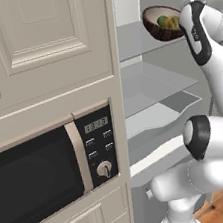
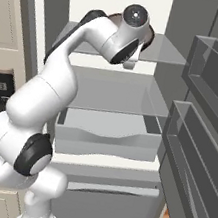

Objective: Place the bowl with the avocado and squash on the top shelf of the fridge. Place the bowl with the fishs on the second highest shelf of the fridge.

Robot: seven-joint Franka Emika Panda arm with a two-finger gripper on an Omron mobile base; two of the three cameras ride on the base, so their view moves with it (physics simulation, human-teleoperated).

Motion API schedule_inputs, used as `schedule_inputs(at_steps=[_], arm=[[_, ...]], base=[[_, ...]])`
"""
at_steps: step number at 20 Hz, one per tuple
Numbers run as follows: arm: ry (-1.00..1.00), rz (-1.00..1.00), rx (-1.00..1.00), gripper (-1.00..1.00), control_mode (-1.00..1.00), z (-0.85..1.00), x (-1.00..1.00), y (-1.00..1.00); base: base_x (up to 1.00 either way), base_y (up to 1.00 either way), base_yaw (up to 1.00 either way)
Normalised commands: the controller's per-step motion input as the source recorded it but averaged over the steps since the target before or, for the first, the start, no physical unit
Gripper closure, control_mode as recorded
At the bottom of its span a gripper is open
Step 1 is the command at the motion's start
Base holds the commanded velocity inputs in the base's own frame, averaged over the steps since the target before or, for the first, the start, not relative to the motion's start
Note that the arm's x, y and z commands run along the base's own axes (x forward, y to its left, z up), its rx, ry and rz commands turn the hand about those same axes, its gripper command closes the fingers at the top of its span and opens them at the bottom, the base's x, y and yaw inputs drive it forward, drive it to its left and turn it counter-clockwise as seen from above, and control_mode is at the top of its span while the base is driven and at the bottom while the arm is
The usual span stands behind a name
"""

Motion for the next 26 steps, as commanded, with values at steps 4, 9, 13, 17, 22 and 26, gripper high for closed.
schedule_inputs(at_steps=[4, 9, 13, 17, 22, 26], arm=[[0.14, 0.01, 0.00, 1.00, -1.00, -0.29, 0.54, 0.11], [0.05, 0.00, -0.01, 1.00, -1.00, -0.04, 0.74, 0.26], [0.00, 0.00, -0.02, 1.00, -1.00, -0.06, 0.74, 0.33], [0.00, 0.00, -0.02, -1.00, -1.00, -0.02, 0.48, 0.27], [-0.08, -0.01, -0.02, -1.00, -1.00, -0.11, -0.13, 0.22], [-0.34, 0.00, -0.01, -1.00, -1.00, 0.00, -0.98, 0.13]], base=[[0.00, 0.00, 0.00], [0.00, 0.00, 0.00], [0.00, 0.00, 0.00], [0.00, 0.00, 0.00], [0.00, 0.00, 0.00], [0.00, 0.00, 0.00]])
